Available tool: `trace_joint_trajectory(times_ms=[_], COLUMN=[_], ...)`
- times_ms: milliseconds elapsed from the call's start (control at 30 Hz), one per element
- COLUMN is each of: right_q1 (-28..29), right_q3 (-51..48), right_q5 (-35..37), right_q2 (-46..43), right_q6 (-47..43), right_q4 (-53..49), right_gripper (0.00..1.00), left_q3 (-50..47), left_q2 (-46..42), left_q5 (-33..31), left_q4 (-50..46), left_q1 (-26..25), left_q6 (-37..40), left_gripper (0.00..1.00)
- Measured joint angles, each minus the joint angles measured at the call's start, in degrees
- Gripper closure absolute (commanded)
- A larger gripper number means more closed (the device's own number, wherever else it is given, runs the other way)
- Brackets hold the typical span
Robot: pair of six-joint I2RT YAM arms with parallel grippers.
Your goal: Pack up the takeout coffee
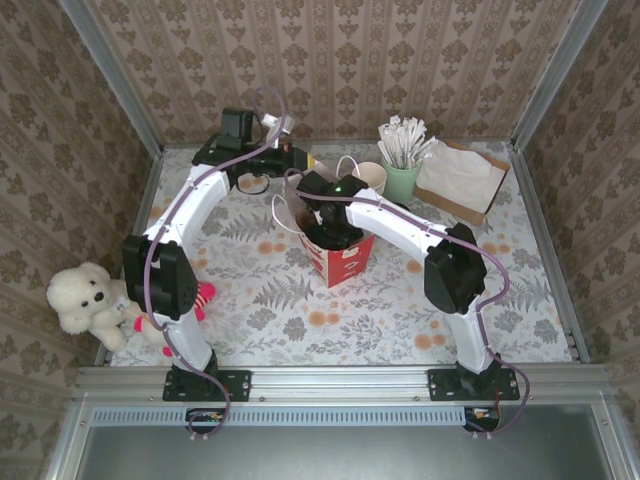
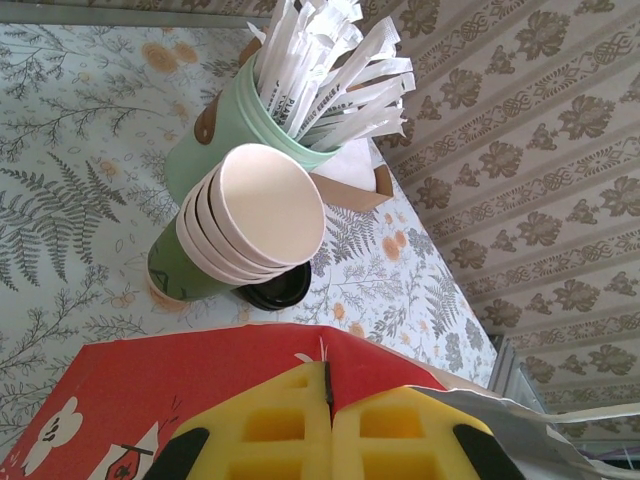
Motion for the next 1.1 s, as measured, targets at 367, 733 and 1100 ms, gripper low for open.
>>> trace_joint_trajectory(times_ms=[367, 733, 1100], right_q1=[0.1, 0.4, 0.7], right_q3=[-6.6, -10.9, -11.2], right_q5=[2.0, 2.7, 3.1], right_q2=[-4.8, -7.5, -7.7], right_q6=[0.0, 0.0, -0.1], right_q4=[7.3, 12.3, 13.7], right_gripper=[0.18, 0.07, 0.00], left_q3=[-1.5, -2.2, -2.2], left_q2=[-3.1, -3.1, -3.3], left_q5=[-1.5, -1.5, -1.5], left_q4=[1.8, 4.0, 4.8], left_q1=[-1.1, -1.2, -1.2], left_q6=[0.6, 0.6, 0.6], left_gripper=[1.00, 1.00, 1.00])
